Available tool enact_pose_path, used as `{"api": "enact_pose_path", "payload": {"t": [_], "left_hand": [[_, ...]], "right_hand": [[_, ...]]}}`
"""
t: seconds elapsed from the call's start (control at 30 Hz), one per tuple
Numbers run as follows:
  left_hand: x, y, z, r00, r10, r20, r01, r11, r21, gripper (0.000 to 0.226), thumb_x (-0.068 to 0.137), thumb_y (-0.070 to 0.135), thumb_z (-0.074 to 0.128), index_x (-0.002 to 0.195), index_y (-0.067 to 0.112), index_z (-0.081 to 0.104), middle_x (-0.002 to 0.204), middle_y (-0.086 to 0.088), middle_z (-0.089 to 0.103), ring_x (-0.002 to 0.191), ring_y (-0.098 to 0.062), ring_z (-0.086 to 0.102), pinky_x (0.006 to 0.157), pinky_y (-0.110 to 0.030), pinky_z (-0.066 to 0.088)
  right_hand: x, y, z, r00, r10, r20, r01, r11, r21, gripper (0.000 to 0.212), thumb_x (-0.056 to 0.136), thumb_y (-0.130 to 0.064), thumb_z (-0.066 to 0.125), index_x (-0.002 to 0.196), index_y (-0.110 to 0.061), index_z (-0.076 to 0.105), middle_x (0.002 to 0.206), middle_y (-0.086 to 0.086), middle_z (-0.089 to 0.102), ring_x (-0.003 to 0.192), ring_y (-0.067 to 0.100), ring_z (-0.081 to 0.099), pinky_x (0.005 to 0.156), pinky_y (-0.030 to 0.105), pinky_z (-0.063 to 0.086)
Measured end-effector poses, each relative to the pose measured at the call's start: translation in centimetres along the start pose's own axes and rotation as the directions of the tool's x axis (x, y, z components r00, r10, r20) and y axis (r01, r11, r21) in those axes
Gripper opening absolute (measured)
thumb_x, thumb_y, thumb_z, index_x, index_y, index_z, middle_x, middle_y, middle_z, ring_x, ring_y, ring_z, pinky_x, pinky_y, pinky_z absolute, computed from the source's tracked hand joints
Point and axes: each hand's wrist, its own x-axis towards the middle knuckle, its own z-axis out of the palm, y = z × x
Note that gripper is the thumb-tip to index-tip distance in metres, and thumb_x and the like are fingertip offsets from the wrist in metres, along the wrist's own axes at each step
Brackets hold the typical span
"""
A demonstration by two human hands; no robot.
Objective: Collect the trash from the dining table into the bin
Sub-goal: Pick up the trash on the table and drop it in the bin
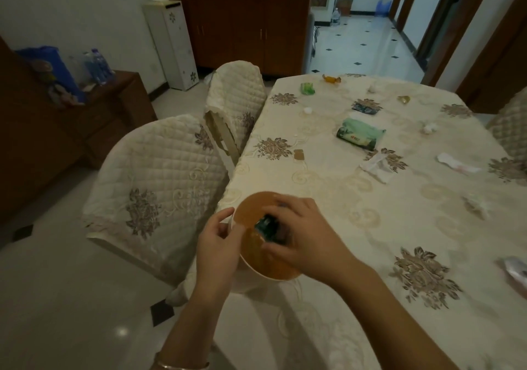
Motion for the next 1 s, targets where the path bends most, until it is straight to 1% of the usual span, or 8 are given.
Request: {"api": "enact_pose_path", "payload": {"t": [0.1,0.2,0.3,0.47,0.6,0.73,0.9,1.0], "left_hand": [[0.2,0.0,-1.0,0.999,-0.002,-0.043,0.001,1.0,-0.014,0.034,0.083,0.02,0.062,0.117,0.026,0.058,0.096,-0.005,0.067,0.089,-0.022,0.065,0.071,-0.032,0.051],[0.6,0.4,-1.8,0.995,0.01,-0.102,-0.012,1.0,-0.019,0.035,0.084,0.016,0.061,0.117,0.025,0.058,0.101,-0.006,0.066,0.093,-0.024,0.064,0.073,-0.032,0.051],[1.1,0.9,-2.3,0.984,0.021,-0.177,-0.028,0.999,-0.035,0.03,0.083,0.012,0.062,0.108,0.028,0.059,0.099,-0.004,0.065,0.091,-0.021,0.062,0.068,-0.027,0.048],[1.8,1.4,-3.2,0.96,0.101,-0.261,-0.105,0.994,-0.001,0.026,0.084,0.01,0.06,0.105,0.025,0.059,0.088,-0.006,0.064,0.082,-0.021,0.062,0.072,-0.033,0.052],[2.9,1.4,-3.8,0.936,0.105,-0.337,-0.11,0.994,0.006,0.029,0.084,0.011,0.06,0.11,0.021,0.059,0.081,-0.002,0.059,0.076,-0.017,0.058,0.067,-0.028,0.048],[3.7,1.2,-4.5,0.92,0.084,-0.382,-0.089,0.996,0.004,0.029,0.081,0.011,0.061,0.106,0.026,0.06,0.087,0.003,0.06,0.082,-0.015,0.058,0.068,-0.029,0.047],[4.2,1.2,-4.8,0.919,0.079,-0.385,-0.089,0.996,-0.008,0.024,0.082,0.014,0.062,0.104,0.025,0.061,0.087,0.001,0.062,0.08,-0.015,0.059,0.069,-0.029,0.049],[4.5,1.3,-4.7,0.929,0.071,-0.362,-0.08,0.997,-0.009,0.025,0.082,0.013,0.063,0.102,0.027,0.061,0.088,-0.001,0.063,0.08,-0.016,0.06,0.072,-0.032,0.051]], "right_hand": [[0.5,0.2,1.2,0.998,-0.01,0.057,0.009,1.0,0.008,0.058,0.076,-0.044,0.063,0.128,-0.032,0.041,0.142,-0.01,0.036,0.122,0.014,0.023,0.102,0.028,0.023],[1.2,1.3,0.8,0.985,0.011,-0.173,0.011,0.992,0.127,0.04,0.079,-0.032,0.066,0.116,-0.023,0.056,0.124,-0.002,0.055,0.114,0.015,0.037,0.093,0.018,0.025],[2.9,4.3,0.9,0.926,0.212,-0.313,-0.156,0.969,0.193,0.03,0.081,-0.018,0.065,0.11,-0.014,0.059,0.116,0.006,0.06,0.11,0.023,0.045,0.082,0.004,0.024],[5.3,10.3,4.8,0.891,0.438,-0.121,-0.422,0.896,0.137,0.043,0.083,-0.014,0.06,0.124,-0.01,0.047,0.132,0.015,0.047,0.122,0.03,0.039,0.1,0.035,0.03],[6.0,12.4,8.3,0.876,0.475,0.081,-0.48,0.875,0.062,0.049,0.086,-0.006,0.051,0.132,-0.009,0.035,0.147,0.018,0.025,0.132,0.036,0.025,0.107,0.043,0.027],[6.9,13.4,10.7,0.872,0.471,0.132,-0.472,0.881,-0.027,0.054,0.088,0.0,0.041,0.138,-0.008,0.023,0.151,0.02,0.009,0.138,0.038,0.011,0.112,0.044,0.017],[7.1,13.9,11.9,0.913,0.391,0.116,-0.377,0.918,-0.122,0.036,0.076,0.009,0.046,0.11,0.0,0.051,0.125,0.022,0.048,0.114,0.041,0.042,0.094,0.046,0.04],[7.2,14.2,11.5,0.919,0.389,0.057,-0.382,0.918,-0.11,0.041,0.082,0.007,0.045,0.121,-0.005,0.048,0.13,0.017,0.045,0.113,0.038,0.039,0.096,0.041,0.037]]}}
